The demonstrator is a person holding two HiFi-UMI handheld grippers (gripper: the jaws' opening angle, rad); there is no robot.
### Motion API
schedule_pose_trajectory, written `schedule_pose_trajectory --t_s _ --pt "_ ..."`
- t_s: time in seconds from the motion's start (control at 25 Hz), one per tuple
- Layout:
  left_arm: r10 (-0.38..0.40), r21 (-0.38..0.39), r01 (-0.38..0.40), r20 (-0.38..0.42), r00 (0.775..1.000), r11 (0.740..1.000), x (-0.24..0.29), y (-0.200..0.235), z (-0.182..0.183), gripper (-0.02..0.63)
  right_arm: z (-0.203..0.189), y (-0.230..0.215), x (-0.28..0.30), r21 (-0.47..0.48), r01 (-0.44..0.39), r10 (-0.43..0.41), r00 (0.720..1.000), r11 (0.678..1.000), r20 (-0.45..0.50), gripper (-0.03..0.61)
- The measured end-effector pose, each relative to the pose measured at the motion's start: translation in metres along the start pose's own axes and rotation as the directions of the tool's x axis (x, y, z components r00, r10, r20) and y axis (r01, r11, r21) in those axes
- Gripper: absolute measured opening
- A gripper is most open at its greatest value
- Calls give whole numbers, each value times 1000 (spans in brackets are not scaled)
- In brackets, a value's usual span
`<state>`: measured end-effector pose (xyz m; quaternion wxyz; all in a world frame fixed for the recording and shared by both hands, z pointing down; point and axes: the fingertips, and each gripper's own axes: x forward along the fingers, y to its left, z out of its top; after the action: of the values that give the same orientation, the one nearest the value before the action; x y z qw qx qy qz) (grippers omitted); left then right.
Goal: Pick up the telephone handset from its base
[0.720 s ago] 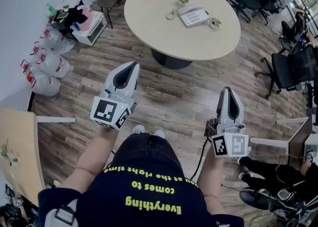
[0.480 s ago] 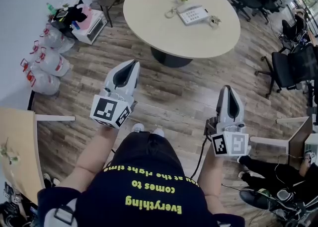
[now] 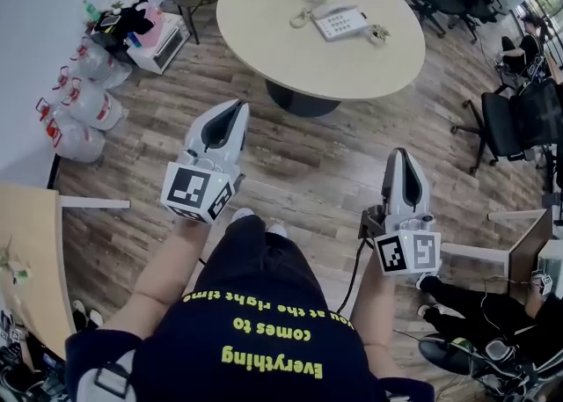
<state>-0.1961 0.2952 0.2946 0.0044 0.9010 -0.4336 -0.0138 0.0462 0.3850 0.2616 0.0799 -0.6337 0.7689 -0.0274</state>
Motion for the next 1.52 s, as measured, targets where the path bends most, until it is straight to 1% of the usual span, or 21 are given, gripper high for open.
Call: schedule_pose_trajectory --t_s 0.04,0.08,0.16,0.24,0.36,0.48,0.56,0.68,0.88,1.08,1.28,1.52 --pt "-5 5 5 -4 1000 1000 1 -2 0 6 -1 1 1 2 -5 5 1000 1000 -4 14" --pt "-10 10 10 -7 1000 1000 2 -4 1 32 -3 2 3 4 -15 16 1000 1000 -10 27" --pt "-21 10 22 -12 1000 1000 6 -4 3 97 -7 6 10 14 -47 47 999 999 -26 110" --pt "-35 2 35 -15 999 999 13 -3 3 147 -13 8 18 23 -68 68 997 997 -39 153" --pt "-65 1 65 -16 998 998 27 -4 0 205 -20 4 30 29 -70 71 996 997 -47 193" --pt "-110 -14 110 12 994 994 45 0 1 250 -24 -2 49 31 -72 73 996 997 -55 224" --pt "-116 -28 117 20 993 993 61 11 0 262 -25 -6 67 29 -70 71 996 997 -58 232" --pt "-117 -28 117 5 993 993 92 32 -3 276 -24 -13 100 26 -64 66 996 998 -55 239" --pt "-141 -19 141 -2 990 990 144 67 -1 279 -18 -25 161 20 -46 47 998 999 -35 241" --pt "-178 -23 178 -2 984 984 190 97 -1 279 -21 -32 213 -12 -29 28 999 1000 -42 239" --pt "-206 -26 206 -5 979 978 225 118 -3 279 -23 -39 243 -11 5 -5 999 1000 -43 239" --pt "-210 -37 209 -10 978 977 254 128 -9 279 -31 -43 269 -28 -11 9 997 1000 -76 239"
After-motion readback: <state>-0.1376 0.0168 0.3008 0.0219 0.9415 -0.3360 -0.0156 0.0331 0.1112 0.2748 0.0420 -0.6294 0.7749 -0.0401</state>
